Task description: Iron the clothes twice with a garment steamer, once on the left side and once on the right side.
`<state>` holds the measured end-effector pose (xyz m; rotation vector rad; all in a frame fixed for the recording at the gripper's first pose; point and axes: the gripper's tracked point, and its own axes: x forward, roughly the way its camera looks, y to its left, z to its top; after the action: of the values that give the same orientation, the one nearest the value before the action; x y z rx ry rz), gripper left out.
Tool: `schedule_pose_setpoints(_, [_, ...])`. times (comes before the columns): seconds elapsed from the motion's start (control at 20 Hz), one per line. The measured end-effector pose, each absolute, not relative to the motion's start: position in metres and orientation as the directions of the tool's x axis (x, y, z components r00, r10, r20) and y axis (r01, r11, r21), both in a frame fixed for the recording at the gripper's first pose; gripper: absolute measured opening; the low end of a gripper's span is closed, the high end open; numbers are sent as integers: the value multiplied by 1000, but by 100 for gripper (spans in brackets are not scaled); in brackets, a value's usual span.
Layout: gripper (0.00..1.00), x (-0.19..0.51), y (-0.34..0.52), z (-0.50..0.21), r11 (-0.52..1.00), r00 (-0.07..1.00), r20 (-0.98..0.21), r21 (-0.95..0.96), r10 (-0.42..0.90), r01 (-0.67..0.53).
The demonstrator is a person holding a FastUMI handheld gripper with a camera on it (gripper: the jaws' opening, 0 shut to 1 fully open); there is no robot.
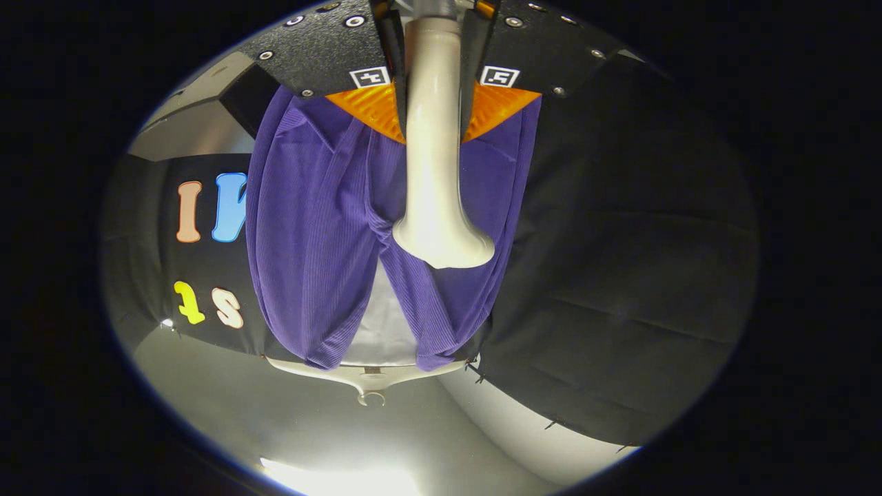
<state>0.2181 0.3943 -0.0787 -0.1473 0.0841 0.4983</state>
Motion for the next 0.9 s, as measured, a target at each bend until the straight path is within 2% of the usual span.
schedule_pose_setpoints(0.15, [33, 212, 379, -118, 878, 873, -198, -96, 445, -469])
schedule_pose_setpoints(0.9, [33, 168, 376, -216, 839, 806, -375, -119, 458, -532])
